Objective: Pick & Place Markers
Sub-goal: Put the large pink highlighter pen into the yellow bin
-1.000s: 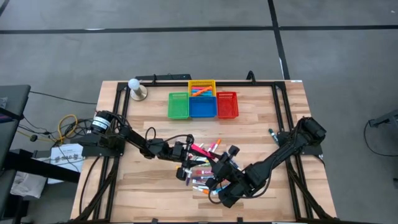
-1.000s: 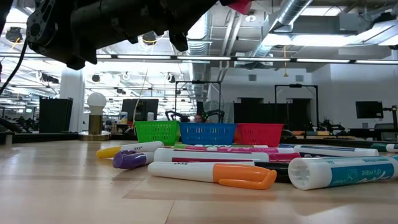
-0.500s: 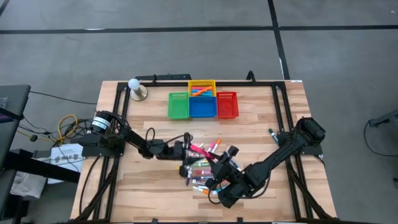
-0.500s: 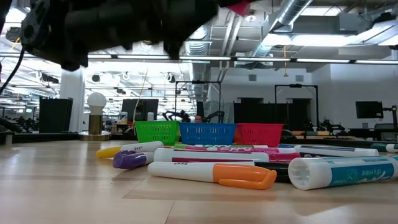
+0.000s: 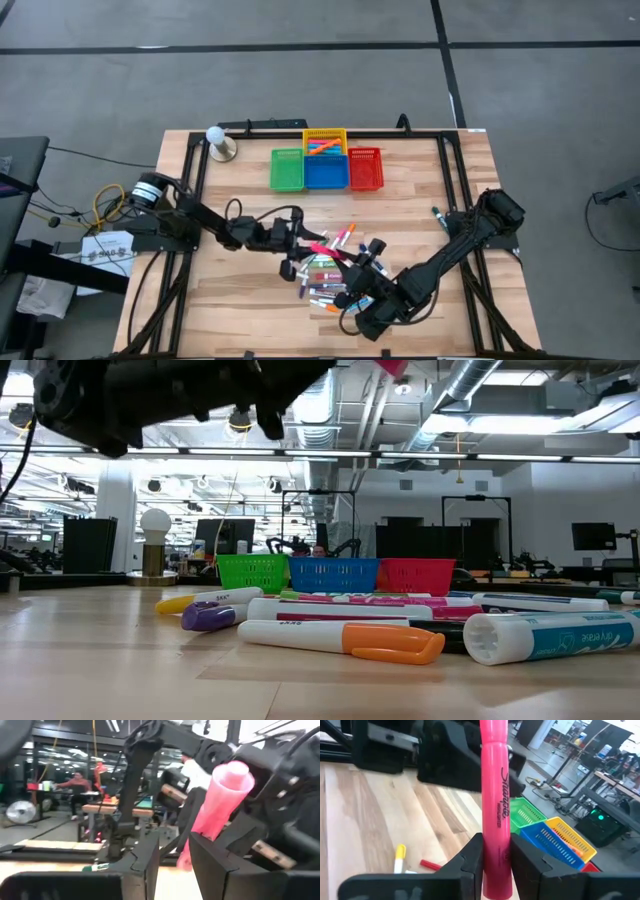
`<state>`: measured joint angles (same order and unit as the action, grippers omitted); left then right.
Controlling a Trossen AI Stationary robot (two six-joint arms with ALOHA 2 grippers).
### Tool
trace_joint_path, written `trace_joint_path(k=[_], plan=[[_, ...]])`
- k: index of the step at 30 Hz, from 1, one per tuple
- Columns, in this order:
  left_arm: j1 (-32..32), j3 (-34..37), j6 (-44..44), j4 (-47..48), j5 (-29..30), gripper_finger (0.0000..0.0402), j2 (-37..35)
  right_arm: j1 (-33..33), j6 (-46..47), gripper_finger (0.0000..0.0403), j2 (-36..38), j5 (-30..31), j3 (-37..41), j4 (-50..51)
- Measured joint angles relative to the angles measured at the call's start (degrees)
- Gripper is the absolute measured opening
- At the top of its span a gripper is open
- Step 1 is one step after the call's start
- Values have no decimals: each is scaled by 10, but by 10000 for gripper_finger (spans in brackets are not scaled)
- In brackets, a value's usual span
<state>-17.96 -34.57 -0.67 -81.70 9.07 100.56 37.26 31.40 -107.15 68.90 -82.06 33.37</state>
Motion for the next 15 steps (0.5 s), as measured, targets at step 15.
trace_joint_path(k=[15], plan=[[-2,0,-15,36,-72,108,-6,-3,1,68,0,0,1,5]])
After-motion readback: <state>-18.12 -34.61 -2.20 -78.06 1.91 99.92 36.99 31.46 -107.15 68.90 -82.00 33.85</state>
